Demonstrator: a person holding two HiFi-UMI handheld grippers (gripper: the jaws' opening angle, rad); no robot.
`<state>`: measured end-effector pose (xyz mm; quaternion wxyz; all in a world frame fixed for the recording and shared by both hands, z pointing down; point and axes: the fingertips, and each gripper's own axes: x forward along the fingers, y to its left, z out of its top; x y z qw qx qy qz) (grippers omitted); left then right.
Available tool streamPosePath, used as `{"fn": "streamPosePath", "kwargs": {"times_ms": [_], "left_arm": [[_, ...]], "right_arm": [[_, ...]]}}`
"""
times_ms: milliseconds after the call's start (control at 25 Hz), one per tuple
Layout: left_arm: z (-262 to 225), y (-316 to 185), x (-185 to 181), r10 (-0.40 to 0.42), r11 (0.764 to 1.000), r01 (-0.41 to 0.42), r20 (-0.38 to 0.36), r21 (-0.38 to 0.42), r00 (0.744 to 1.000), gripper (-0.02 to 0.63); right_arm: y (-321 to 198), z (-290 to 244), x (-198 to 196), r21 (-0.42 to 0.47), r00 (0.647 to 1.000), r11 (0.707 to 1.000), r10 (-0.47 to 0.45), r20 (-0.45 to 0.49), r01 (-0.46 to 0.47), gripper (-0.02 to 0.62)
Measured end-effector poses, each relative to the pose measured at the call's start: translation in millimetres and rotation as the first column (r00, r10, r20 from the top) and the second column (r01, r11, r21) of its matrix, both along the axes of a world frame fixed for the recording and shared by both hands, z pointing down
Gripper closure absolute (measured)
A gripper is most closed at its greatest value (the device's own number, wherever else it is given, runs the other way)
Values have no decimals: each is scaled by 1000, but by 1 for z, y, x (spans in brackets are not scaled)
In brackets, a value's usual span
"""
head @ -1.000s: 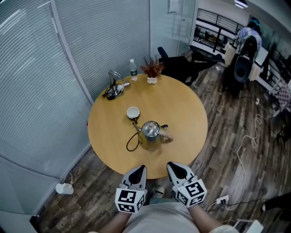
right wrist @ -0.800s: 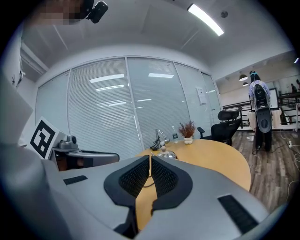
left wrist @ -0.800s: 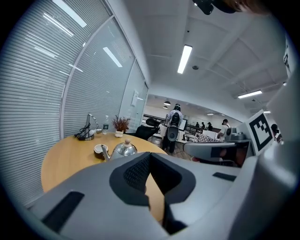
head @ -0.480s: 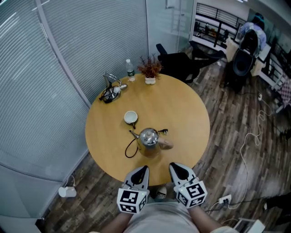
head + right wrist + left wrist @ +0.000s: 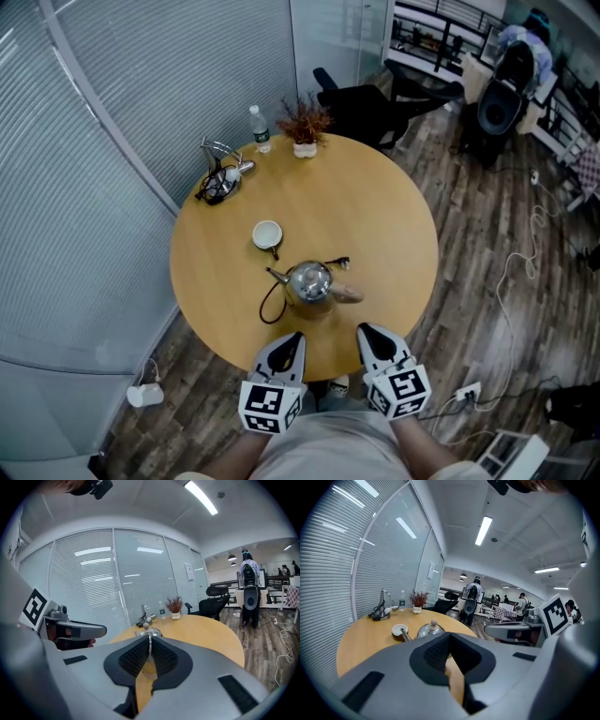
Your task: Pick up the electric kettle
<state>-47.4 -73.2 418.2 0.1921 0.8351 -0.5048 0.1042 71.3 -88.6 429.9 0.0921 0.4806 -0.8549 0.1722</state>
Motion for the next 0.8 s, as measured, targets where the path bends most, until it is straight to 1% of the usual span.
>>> {"fn": "streamPosePath", "kwargs": {"times_ms": [120, 440, 480, 640, 800], "left_arm": [[6, -5, 2, 14, 1000, -14, 1, -22, 1000, 603], [24, -21, 1, 34, 997, -33, 12, -63, 999, 603], [26, -23, 0, 36, 997, -35, 13, -70, 999, 603], [39, -33, -1, 43, 995, -41, 14, -90, 999, 603], [55, -36, -4, 43, 992, -42, 7, -117, 999, 603]], "right_arm": [[-7, 7, 4, -14, 1000, 1000, 14, -18, -14, 560], [-34, 38, 17, -41, 993, 995, 86, -84, -90, 557], [-37, 43, 18, -49, 992, 994, 89, -88, -93, 549], [-49, 59, 19, -71, 989, 992, 100, -112, -108, 476], [-57, 80, 20, -88, 979, 987, 119, -165, -135, 419]]}}
